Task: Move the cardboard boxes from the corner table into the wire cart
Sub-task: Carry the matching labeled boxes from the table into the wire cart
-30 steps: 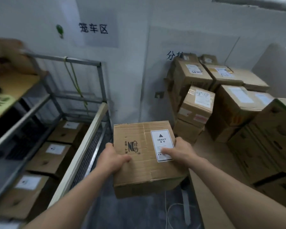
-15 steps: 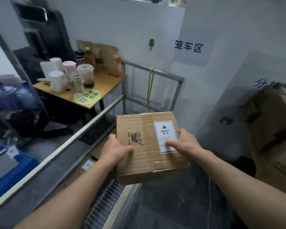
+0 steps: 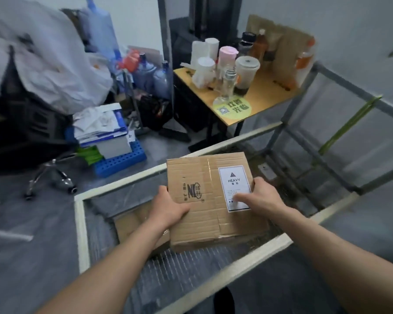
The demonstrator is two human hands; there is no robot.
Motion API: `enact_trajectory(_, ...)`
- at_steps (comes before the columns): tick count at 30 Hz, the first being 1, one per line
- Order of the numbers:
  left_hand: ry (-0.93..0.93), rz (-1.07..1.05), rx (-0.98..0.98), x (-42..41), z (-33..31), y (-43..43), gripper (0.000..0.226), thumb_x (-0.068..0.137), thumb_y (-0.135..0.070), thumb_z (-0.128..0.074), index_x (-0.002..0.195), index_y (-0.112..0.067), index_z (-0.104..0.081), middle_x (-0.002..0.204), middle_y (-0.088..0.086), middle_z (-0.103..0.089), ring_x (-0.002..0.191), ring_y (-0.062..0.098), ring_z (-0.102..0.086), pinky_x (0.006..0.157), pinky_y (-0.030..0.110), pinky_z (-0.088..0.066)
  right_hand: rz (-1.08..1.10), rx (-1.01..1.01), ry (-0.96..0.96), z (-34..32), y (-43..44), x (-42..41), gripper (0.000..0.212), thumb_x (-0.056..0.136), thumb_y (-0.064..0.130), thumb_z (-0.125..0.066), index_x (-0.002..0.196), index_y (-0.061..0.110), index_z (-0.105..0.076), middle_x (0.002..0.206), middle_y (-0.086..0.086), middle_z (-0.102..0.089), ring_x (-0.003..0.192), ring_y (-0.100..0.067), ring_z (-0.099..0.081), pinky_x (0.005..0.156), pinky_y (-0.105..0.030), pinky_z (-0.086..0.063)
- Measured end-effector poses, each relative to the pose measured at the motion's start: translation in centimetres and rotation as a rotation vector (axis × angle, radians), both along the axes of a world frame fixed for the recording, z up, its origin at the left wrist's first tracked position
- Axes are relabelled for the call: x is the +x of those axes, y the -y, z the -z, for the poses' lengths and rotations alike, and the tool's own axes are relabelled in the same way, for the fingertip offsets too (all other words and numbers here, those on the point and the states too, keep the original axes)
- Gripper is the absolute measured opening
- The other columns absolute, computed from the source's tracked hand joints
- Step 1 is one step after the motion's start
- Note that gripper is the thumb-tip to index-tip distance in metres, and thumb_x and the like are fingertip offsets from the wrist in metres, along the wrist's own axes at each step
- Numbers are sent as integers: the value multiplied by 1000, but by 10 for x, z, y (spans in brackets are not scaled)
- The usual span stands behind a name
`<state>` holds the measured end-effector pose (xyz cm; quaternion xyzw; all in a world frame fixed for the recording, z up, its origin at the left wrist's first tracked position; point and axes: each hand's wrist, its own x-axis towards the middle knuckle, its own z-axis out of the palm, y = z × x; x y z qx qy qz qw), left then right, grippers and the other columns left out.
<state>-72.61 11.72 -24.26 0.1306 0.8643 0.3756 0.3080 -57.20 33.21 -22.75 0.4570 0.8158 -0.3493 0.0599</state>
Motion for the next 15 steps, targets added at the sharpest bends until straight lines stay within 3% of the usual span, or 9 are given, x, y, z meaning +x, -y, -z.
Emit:
enact_trajectory(2,14,-94,-32,-4,19,16,60,69,-28,-87,107,-24,-41,97,-10,-54,84,3,-53,60,22,-41,-85,-31,-5,22,5,-24,62,68,49,-84,112,24,-48,102,10,-62,92,-9,-61,79,-36,-56)
enact_trajectory(5,47,-202,-135,-6,54,38,58,69,-27,-86,109,-22,-43,100,-6,-59,89,14,-60,74,36,-53,-194,-63,39,61,16,-53,64,69,48,-85,116,21,-51,106,6,-65,96,-15,-65,83,-40,-58)
enact_trajectory(7,87,-266,-188,-4,81,53,59,70,-27,-85,112,-19,-44,104,-2,-62,91,20,-62,74,36,-53,-255,-75,85,91,26,-67,65,69,50,-84,117,19,-52,107,3,-66,96,-18,-66,85,-42,-58)
enact_trajectory(9,127,-302,-216,-1,112,68,62,72,-26,-85,117,-16,-45,112,2,-63,93,21,-63,67,32,-50,-293,-95,122,123,37,-75,64,71,51,-84,115,20,-49,105,3,-65,93,-17,-65,81,-39,-57)
enact_trajectory(15,250,-350,-282,14,198,120,57,77,-20,-84,117,-15,-44,113,0,-63,97,21,-65,86,41,-58,-380,-196,239,222,85,-81,61,75,48,-82,117,23,-44,101,9,-62,87,-11,-63,70,-29,-55)
